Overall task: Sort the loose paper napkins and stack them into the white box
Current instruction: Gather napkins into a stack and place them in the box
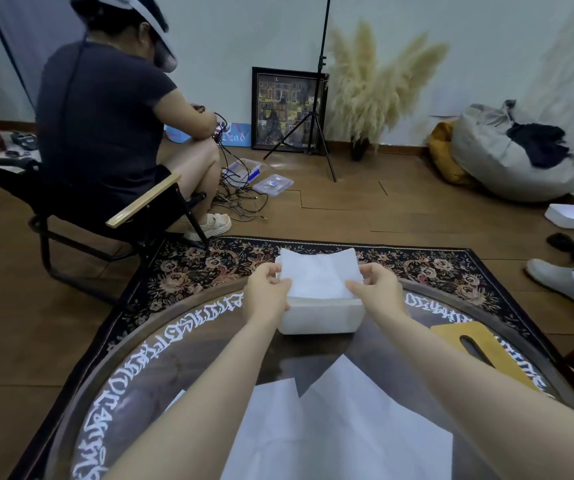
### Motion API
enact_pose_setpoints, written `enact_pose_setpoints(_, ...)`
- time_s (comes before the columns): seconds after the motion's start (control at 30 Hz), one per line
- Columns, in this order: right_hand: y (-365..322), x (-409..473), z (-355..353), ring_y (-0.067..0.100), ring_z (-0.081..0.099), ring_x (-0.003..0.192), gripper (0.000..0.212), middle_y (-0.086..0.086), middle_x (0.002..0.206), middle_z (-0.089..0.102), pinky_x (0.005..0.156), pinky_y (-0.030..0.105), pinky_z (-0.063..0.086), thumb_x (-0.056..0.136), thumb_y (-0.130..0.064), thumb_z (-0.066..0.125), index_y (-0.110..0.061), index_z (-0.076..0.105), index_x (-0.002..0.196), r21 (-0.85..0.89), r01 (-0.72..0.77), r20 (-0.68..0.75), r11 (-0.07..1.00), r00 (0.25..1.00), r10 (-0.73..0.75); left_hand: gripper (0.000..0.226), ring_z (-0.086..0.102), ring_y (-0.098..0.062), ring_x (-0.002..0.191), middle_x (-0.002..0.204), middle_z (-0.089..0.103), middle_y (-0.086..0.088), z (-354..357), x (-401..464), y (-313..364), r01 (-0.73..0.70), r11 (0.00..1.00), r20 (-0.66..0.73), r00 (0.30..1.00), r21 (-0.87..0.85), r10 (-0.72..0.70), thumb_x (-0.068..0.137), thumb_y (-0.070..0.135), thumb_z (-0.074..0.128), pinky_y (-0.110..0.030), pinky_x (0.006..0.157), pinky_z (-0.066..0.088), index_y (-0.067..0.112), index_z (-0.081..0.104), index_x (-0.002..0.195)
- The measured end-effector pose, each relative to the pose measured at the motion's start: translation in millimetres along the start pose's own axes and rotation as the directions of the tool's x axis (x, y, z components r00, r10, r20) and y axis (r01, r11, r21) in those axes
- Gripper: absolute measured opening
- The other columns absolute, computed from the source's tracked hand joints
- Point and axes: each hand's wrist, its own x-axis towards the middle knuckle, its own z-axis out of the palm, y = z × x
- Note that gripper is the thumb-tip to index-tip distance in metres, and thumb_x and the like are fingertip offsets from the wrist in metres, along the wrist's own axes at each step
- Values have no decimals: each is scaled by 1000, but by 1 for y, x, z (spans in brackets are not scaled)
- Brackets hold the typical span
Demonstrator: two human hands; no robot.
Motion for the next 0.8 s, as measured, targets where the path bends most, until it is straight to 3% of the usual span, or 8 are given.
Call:
enact_pose_setpoints(0.13, 6, 10, 7, 20, 57, 81, 25, -4, 79, 56, 73, 36, 46, 81, -23, 70, -21, 64, 105, -74, 14, -26, 997, 1000, -16, 18, 66, -30, 77, 83, 63, 3, 6, 11, -1, -40, 979, 23, 999, 202, 37, 81, 19, 62, -44, 75, 56, 32, 56, 92)
enact_pose_setpoints(0.33, 9, 11, 6, 24, 59, 99, 31, -5, 90, 59, 88, 38, 48, 85, -21, 65, -25, 63, 116, -209, 33, 13, 977, 999, -31, 31, 59, -26, 107, 116, 64, 1, 8, 14, 2, -95, 838, 17, 995, 537, 102, 88, 24, 57, -33, 81, 43, 27, 57, 119)
enact_pose_setpoints(0.57, 7, 8, 1, 23, 59, 104, 37, -8, 92, 58, 91, 37, 47, 87, -20, 62, -26, 61, 123, -285, 67, 27, 956, 998, -62, 39, 58, -30, 108, 117, 64, -2, 9, 7, 0, -205, 700, 89, 976, 684, 199, 91, 23, 55, -36, 81, 44, 25, 48, 129)
enact_pose_setpoints(0.7, 6, 7, 1, 21, 58, 102, 40, -8, 93, 59, 90, 35, 45, 87, -17, 61, -25, 60, 127, -303, 101, 19, 948, 995, -100, 45, 57, -30, 108, 125, 56, 0, 9, 4, -2, -251, 703, 119, 966, 666, 231, 90, 21, 57, -38, 85, 43, 24, 44, 133)
enact_pose_setpoints(0.8, 5, 6, 2, 20, 56, 105, 41, -4, 106, 60, 92, 37, 44, 87, -15, 62, -24, 59, 127, -312, 137, 13, 940, 990, -140, 50, 58, -31, 105, 131, 48, 0, 6, 2, -3, -285, 704, 138, 956, 650, 259, 90, 21, 58, -37, 81, 42, 24, 40, 136)
